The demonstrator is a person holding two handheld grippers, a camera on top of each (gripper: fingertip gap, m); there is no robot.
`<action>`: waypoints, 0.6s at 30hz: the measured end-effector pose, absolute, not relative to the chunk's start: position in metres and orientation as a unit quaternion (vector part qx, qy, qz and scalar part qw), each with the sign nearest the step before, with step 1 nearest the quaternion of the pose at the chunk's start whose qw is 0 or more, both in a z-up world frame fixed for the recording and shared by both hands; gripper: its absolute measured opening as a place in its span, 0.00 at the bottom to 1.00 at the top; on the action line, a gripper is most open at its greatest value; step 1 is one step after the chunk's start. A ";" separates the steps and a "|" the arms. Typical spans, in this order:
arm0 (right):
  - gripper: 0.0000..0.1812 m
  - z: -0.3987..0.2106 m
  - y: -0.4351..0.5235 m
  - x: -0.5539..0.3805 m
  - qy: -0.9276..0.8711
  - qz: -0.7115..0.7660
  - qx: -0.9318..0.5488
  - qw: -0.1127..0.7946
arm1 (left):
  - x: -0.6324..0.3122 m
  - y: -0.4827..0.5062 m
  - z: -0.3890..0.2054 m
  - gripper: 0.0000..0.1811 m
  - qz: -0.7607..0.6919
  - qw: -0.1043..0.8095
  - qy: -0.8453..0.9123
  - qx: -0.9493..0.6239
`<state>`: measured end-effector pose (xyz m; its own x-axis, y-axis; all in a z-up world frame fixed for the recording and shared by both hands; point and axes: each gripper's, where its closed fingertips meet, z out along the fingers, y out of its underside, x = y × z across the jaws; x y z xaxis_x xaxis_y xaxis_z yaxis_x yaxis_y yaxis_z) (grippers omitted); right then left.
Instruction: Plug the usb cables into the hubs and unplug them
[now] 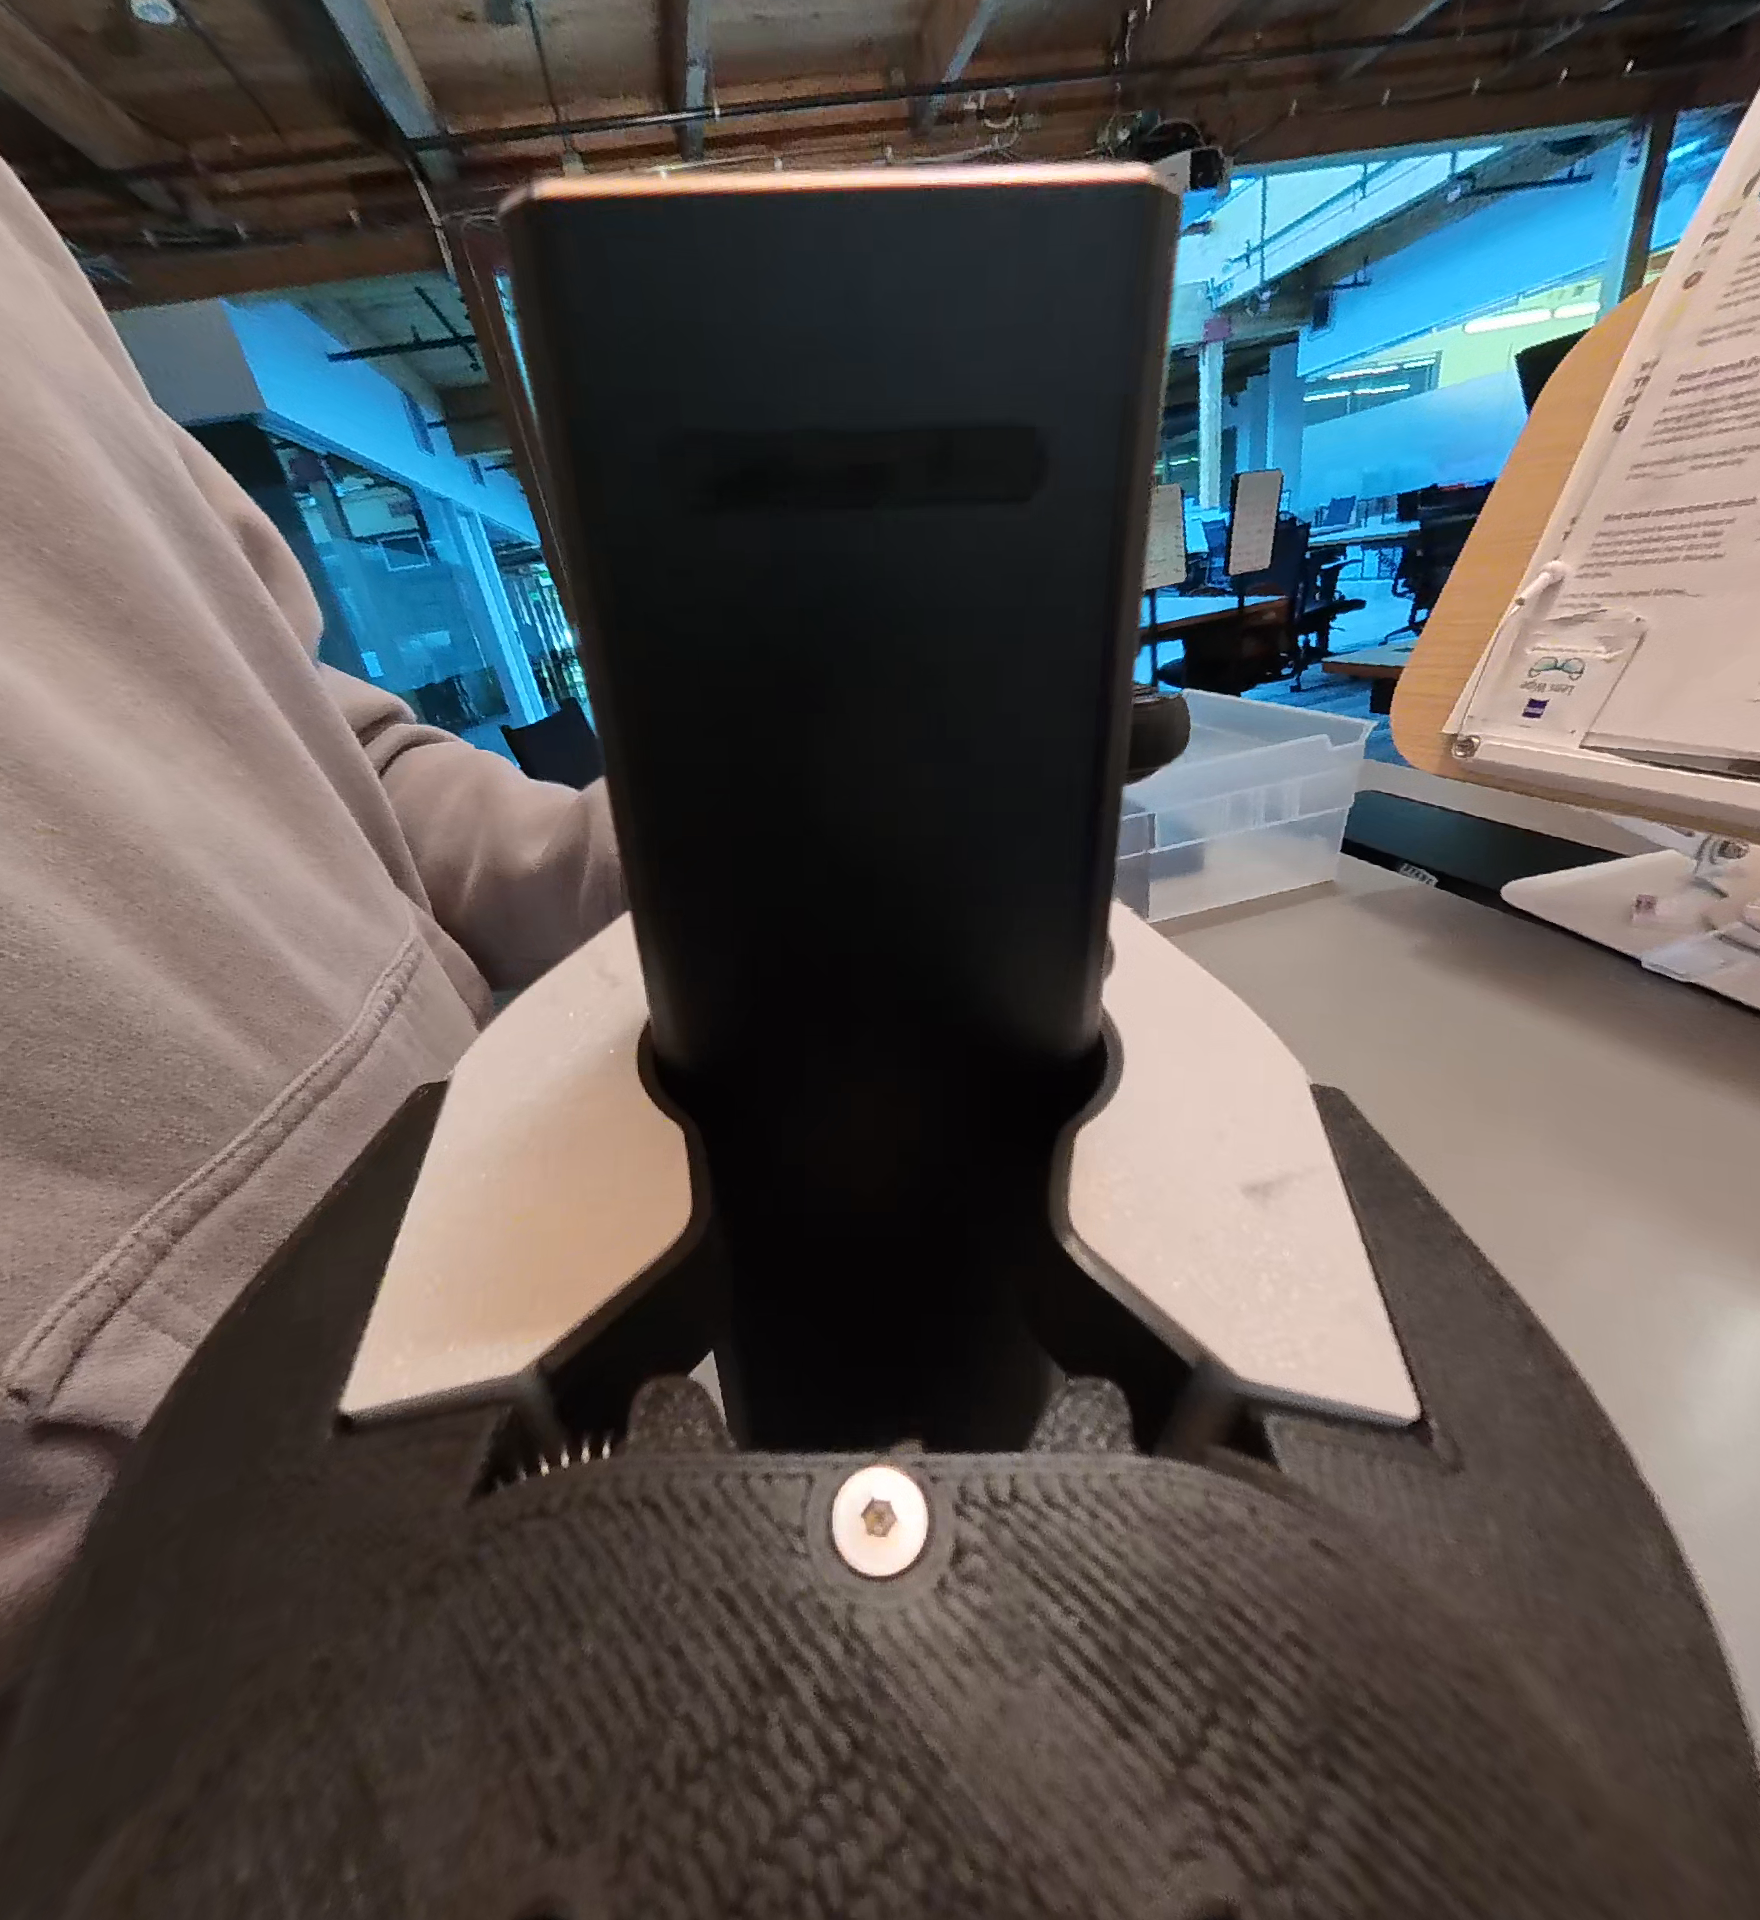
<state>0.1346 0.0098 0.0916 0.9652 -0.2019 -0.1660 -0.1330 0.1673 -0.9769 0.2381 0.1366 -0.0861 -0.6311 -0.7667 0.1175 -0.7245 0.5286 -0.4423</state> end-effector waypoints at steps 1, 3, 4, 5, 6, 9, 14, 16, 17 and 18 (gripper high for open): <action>0.40 0.092 0.010 0.134 0.129 -0.020 -0.644 0.754 | 0.239 0.138 -0.087 0.15 -0.226 0.053 0.875 -0.425; 0.40 0.092 0.011 0.135 0.128 -0.019 -0.644 0.754 | 0.242 0.141 -0.088 0.11 -0.206 0.077 0.886 -0.408; 0.40 0.092 0.012 0.135 0.127 -0.017 -0.646 0.753 | 0.243 0.142 -0.089 0.09 -0.195 0.087 0.891 -0.401; 0.40 0.092 0.012 0.135 0.126 -0.016 -0.646 0.753 | 0.243 0.142 -0.088 0.09 -0.185 0.096 0.896 -0.393; 0.40 0.092 0.013 0.135 0.125 -0.015 -0.645 0.754 | 0.243 0.142 -0.088 0.09 -0.178 0.104 0.900 -0.383; 0.40 0.093 0.015 0.135 0.123 -0.010 -0.645 0.754 | 0.244 0.141 -0.088 0.09 -0.180 0.118 0.908 -0.359; 0.40 0.093 0.014 0.135 0.124 -0.010 -0.645 0.754 | 0.246 0.139 -0.087 0.09 -0.219 0.137 0.926 -0.276; 0.40 0.094 0.013 0.135 0.124 -0.011 -0.645 0.754 | 0.250 0.140 -0.086 0.09 -0.231 0.162 0.926 -0.251; 0.40 0.095 0.013 0.136 0.123 -0.013 -0.645 0.754 | 0.252 0.142 -0.084 0.09 -0.235 0.177 0.925 -0.239; 0.40 0.095 0.012 0.136 0.122 -0.015 -0.646 0.753 | 0.253 0.144 -0.083 0.09 -0.236 0.185 0.924 -0.236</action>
<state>0.1357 0.0123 0.0954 0.9698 -0.1805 -0.1642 -0.1349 0.1641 -0.9772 0.2532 0.1436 -0.0831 -0.8200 -0.5242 -0.2298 -0.3497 0.7767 -0.5238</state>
